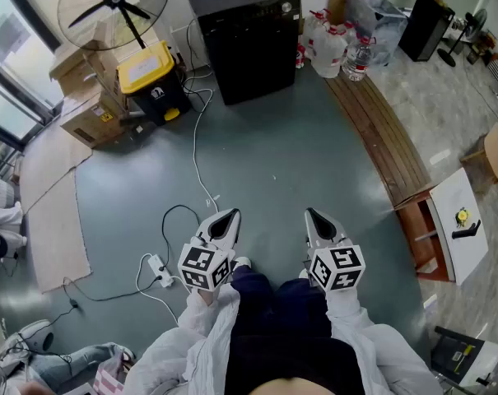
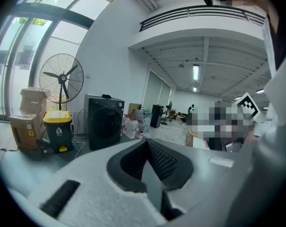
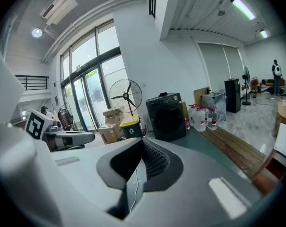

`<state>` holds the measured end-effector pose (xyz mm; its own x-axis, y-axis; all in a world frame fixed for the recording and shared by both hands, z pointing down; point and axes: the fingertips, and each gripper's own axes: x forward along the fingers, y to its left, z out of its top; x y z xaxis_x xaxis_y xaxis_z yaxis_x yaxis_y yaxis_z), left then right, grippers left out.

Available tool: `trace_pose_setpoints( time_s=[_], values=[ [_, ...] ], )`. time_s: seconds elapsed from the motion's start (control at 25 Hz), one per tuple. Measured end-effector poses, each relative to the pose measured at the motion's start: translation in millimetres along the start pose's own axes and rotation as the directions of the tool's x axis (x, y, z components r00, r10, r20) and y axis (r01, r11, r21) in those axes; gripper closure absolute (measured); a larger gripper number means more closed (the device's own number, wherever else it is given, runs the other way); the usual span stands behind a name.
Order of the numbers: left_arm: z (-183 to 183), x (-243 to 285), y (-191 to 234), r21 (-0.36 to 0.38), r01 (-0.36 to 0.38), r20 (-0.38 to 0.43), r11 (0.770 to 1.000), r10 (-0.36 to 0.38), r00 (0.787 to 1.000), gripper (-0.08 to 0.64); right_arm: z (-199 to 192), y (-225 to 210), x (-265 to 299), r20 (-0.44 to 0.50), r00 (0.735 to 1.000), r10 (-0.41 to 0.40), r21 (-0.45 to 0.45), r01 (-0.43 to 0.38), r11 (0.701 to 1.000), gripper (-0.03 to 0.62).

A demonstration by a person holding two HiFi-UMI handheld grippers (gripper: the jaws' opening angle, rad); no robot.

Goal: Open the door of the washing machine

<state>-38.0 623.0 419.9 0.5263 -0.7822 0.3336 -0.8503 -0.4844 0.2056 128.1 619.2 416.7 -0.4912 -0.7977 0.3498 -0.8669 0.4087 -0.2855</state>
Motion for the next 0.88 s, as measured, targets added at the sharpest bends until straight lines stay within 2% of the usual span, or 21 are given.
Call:
trace_pose_setpoints(
  time_s=[0.2,0.36,0.68,0.88],
  values=[
    [16,-18,57,0.022,0.023,0.010,0.999,-0.024,1.000,0.560,-1,45,33,0.014,1.000,-0.017,0.024,0.017,1.000,0.583],
    [24,-28,86,0.023,0.048,0.009,0.999,-0.048,0.999,0.560,8,73,48,0.023,0.999,-0.036,0.011,0.036,0.999,0.583],
    [23,-37,108,0.005,0.094,0.022,0.996,-0.094,0.995,0.560,14,88,61,0.030,0.995,-0.090,0.002,0.090,0.996,0.583],
    [5,-42,113,0.044,0.125,-0.028,0.991,-0.124,0.992,0.560,-2,108,70,0.001,0.997,-0.081,0.016,0.081,0.997,0.583]
  ],
)
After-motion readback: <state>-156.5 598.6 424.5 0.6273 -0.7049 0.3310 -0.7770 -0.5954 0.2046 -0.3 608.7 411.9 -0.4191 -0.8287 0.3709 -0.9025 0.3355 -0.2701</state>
